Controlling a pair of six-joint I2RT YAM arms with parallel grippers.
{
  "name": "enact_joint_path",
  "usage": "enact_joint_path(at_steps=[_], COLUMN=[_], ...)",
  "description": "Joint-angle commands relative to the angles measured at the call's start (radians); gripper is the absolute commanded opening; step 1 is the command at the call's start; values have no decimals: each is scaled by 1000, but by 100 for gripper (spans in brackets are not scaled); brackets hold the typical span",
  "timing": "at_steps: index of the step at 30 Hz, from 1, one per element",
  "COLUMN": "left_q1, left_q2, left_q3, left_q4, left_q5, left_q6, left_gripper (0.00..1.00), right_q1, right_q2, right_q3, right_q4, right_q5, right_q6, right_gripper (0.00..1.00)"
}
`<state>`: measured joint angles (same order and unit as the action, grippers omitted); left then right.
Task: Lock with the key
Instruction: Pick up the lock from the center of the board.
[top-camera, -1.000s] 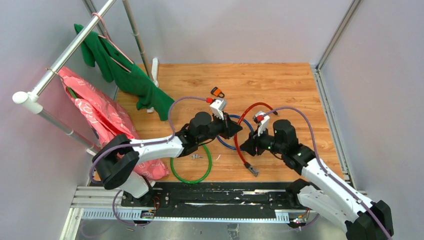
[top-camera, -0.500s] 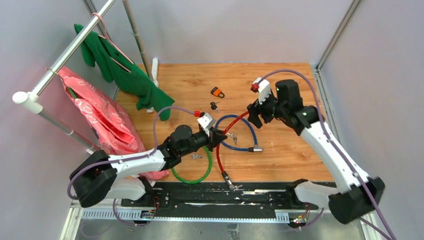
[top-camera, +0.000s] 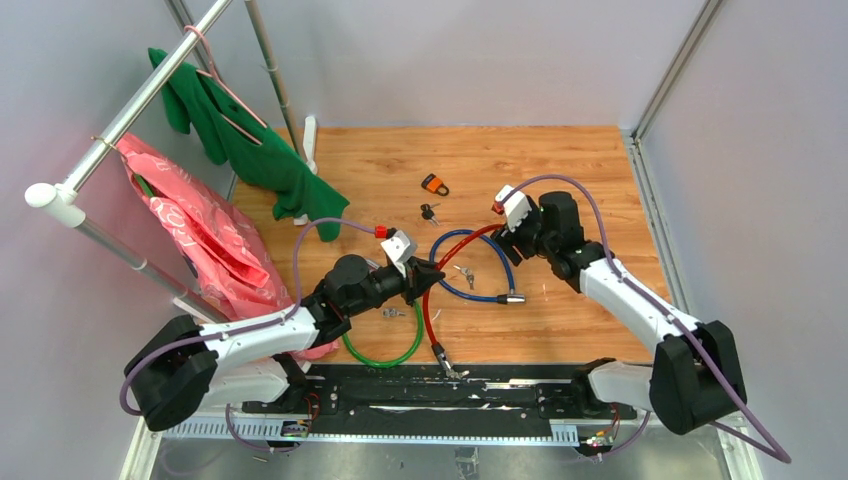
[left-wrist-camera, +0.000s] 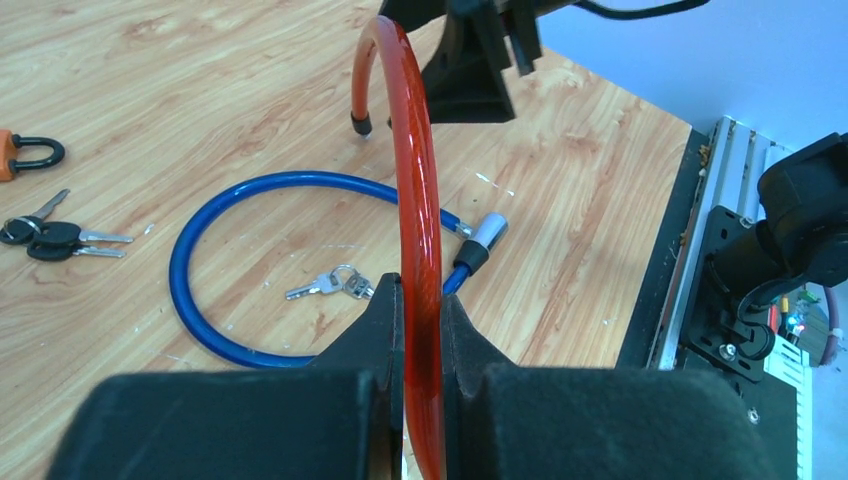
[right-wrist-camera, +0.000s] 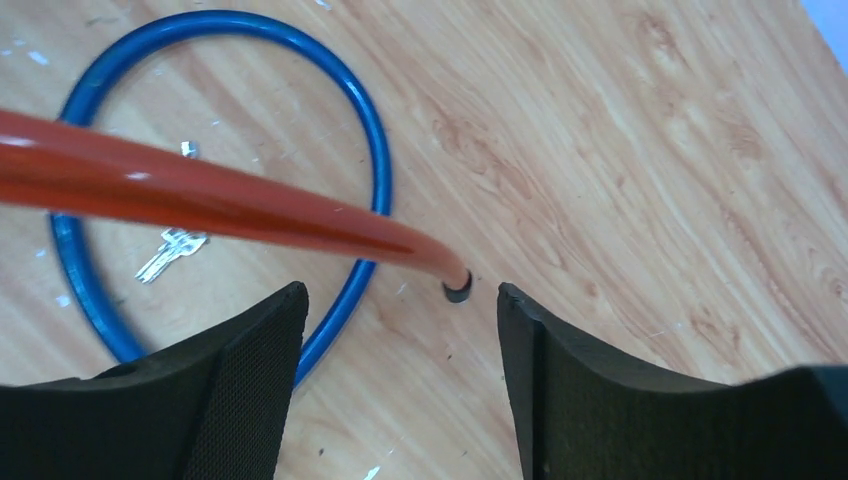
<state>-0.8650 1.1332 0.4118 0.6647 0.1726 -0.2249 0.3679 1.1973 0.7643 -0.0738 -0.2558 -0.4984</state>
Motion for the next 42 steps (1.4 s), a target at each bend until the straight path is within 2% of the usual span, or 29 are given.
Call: enact_joint_path(at_steps=[1,4,7,8,12,13,16,23,28,30,34,37,38,40,42], left_q1=[11,12,12,12,12,13,15,15,15,15,13,12,12,12,12], left_q2=[-21,-20,-24,-24,-40,-46,-58,-50,-5,21,71,80,78,71,59], left_q3=[-6,-6,-10,-11,-14,-13,-5,81,141,166,201,195,191,179,160], left_q4=[72,74,78,79,74,73,80,125,152,158,160,95,64,15,1], left_q5=[3,8,13,14,14,11,18,106,86,61,62,46,39,64,142], left_q6=[9,7,4,3,1,-1,-7,-40,-38,-30,17,77,91,132,185], left_gripper=[0,0,0,0,0,0,0,0,0,0,0,0,2,15,36], right_q1=[-29,-34,-38,-38,-40,-39,-40,-37,-27,-19,-19,-18,-19,-19,-19], right_q2=[49,80,113,122,143,138,76,-151,-311,-365,-448,-475,-475,-466,-448], right_q3=[-61,-80,-86,-83,-48,-23,26,157,131,123,147,188,202,227,255], right_q4=[205,270,329,339,299,262,151,-101,-118,-116,-131,-136,-138,-139,-138], right_q5=[58,65,49,50,100,101,62,-236,-463,-480,-421,-364,-361,-358,-365], right_q6=[-6,18,39,43,73,78,117,205,267,297,342,356,352,345,339], right_gripper=[70,57,56,51,3,0,0,0,0,0,0,0,0,0,0])
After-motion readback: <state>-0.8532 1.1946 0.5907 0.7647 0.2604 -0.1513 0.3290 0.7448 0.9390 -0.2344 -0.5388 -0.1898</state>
